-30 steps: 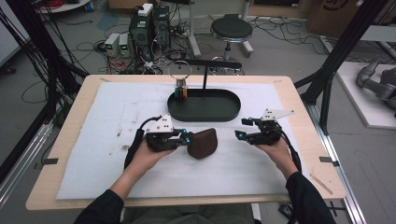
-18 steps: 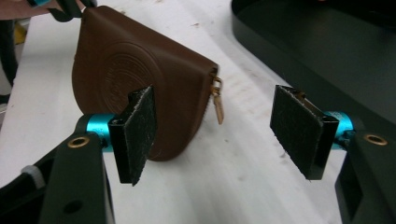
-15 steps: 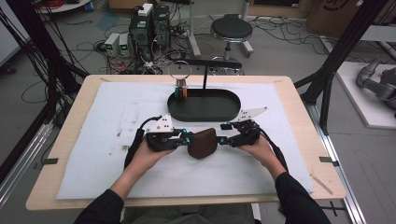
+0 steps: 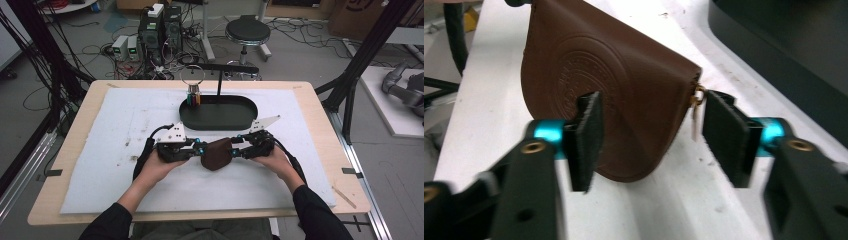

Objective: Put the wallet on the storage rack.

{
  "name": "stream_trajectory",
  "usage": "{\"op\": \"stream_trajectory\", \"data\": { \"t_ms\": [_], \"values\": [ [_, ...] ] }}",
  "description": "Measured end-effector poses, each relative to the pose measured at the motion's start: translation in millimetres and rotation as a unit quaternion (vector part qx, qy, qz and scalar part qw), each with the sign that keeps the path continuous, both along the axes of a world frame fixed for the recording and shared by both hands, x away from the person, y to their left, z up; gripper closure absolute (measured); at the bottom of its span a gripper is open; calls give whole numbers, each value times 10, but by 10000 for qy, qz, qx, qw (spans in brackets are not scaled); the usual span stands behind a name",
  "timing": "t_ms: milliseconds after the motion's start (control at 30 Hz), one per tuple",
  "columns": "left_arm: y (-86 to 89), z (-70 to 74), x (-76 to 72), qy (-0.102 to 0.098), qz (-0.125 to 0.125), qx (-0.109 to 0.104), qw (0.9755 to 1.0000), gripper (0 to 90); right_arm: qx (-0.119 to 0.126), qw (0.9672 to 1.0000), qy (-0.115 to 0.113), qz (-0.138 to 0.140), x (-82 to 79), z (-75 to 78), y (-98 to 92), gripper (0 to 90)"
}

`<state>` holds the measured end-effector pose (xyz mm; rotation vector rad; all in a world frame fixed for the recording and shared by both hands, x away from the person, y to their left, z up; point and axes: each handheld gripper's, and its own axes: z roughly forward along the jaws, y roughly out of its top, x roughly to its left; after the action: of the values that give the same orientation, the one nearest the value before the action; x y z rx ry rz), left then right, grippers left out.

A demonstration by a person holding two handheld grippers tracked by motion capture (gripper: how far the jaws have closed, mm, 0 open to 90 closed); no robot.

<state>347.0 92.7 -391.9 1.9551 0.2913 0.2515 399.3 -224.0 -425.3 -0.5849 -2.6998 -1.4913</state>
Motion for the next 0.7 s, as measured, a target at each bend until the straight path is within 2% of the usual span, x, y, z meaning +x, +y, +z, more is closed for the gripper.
{"op": "stream_trajectory", "data": {
  "t_ms": [100, 200, 367, 700],
  "values": [
    [4, -5, 3, 16, 53, 25, 10000, 794, 53, 10000, -62, 46, -14, 29, -22, 576],
    [18, -10, -5, 34, 80, 74, 9999, 792, -47, 9997, -250, 7, -61, 54, 4, 607],
    [60, -44, -13, 88, 210, 179, 9996, 735, -26, 9988, -482, -16, -93, 77, -44, 816],
    [93, -69, -4, 194, 285, 264, 9991, 672, -54, 9973, -734, 50, -165, 108, -31, 883]
  ]
}}
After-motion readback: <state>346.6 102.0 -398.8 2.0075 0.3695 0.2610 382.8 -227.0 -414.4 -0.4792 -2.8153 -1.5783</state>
